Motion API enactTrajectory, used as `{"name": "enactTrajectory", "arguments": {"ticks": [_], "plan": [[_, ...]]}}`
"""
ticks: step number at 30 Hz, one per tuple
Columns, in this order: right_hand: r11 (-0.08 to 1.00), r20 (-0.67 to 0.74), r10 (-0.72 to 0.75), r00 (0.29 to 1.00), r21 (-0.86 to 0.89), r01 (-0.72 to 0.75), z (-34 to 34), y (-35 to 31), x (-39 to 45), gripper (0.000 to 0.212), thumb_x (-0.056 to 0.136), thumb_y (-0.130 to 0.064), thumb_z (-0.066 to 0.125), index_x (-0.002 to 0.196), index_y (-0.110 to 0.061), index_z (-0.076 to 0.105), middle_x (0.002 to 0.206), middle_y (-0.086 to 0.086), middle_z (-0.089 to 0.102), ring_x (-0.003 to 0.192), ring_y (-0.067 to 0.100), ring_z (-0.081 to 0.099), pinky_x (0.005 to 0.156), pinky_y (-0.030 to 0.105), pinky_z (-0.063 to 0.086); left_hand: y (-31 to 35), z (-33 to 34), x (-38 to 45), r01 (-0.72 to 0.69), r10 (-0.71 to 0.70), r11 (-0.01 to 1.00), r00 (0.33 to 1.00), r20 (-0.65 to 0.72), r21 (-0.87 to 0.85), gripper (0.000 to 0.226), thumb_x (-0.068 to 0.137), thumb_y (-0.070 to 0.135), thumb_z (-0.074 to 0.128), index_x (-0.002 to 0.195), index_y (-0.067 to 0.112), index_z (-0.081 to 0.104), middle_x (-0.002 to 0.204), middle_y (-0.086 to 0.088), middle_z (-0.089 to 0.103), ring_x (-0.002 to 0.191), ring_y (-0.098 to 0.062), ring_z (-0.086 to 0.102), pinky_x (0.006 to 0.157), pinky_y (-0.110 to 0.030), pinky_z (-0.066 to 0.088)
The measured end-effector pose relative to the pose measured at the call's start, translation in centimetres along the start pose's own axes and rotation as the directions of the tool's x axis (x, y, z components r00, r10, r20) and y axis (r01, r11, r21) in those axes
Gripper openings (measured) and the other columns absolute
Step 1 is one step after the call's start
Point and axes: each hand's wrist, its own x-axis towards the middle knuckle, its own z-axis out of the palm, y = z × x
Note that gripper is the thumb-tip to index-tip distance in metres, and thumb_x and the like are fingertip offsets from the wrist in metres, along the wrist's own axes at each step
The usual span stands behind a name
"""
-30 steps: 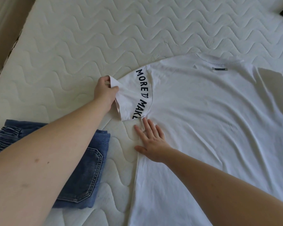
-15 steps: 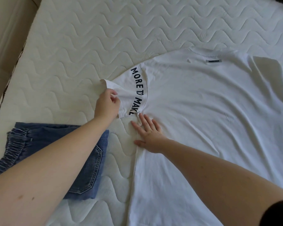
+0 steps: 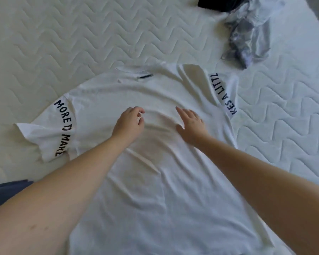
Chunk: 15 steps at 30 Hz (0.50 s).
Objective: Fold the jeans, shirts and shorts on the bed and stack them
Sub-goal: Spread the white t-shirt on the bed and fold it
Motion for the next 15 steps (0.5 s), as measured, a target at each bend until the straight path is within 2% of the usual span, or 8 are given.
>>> {"name": "enactTrajectory", "arguments": {"ticks": [4,9,12,15], "plan": [[0.988,-0.075,0.151,0.986,0.038,-0.149,-3.4,8.0,0.4,0.067,0.098,-0.033,0.047,0.156,-0.028,0.014,0.161,0.004,0.020,0.148,0.027,0.014,0.118,0.044,0.016,6.8,4.1,4.0,-0.115,0.106,0.992,0.983,0.149,0.059,0.034,0.095,0.018,0.049,0.129,0.015,0.055,0.126,-0.006,0.055,0.117,-0.023,0.052,0.097,-0.039,0.044],[0.925,-0.213,0.342,0.916,0.247,-0.288,-5.8,15.4,1.7,0.070,0.096,-0.029,0.049,0.156,-0.024,0.014,0.161,0.005,0.018,0.146,0.027,0.020,0.117,0.043,0.020,12.7,8.3,9.0,-0.212,0.175,0.966,0.957,0.230,0.148,0.045,0.096,0.021,0.049,0.141,0.017,0.044,0.143,-0.004,0.045,0.123,-0.027,0.048,0.102,-0.037,0.038],[0.782,-0.148,0.498,0.854,0.502,-0.369,-7.5,17.8,3.7,0.067,0.097,-0.027,0.048,0.155,-0.017,0.017,0.150,0.010,0.037,0.134,0.030,0.040,0.110,0.043,0.035,15.0,10.2,12.0,-0.280,0.227,0.931,0.947,0.229,0.233,0.052,0.097,0.024,0.050,0.147,0.016,0.038,0.151,-0.005,0.037,0.136,-0.027,0.036,0.106,-0.040,0.035],[0.638,-0.076,0.525,0.848,0.694,-0.333,-8.6,18.8,5.4,0.059,0.098,-0.029,0.049,0.152,-0.019,0.028,0.133,0.002,0.054,0.112,0.022,0.058,0.091,0.038,0.051,16.9,11.4,15.4,-0.304,0.257,0.902,0.949,0.184,0.307,0.059,0.096,0.034,0.052,0.150,0.020,0.032,0.158,-0.005,0.026,0.141,-0.028,0.028,0.111,-0.040,0.026]]}}
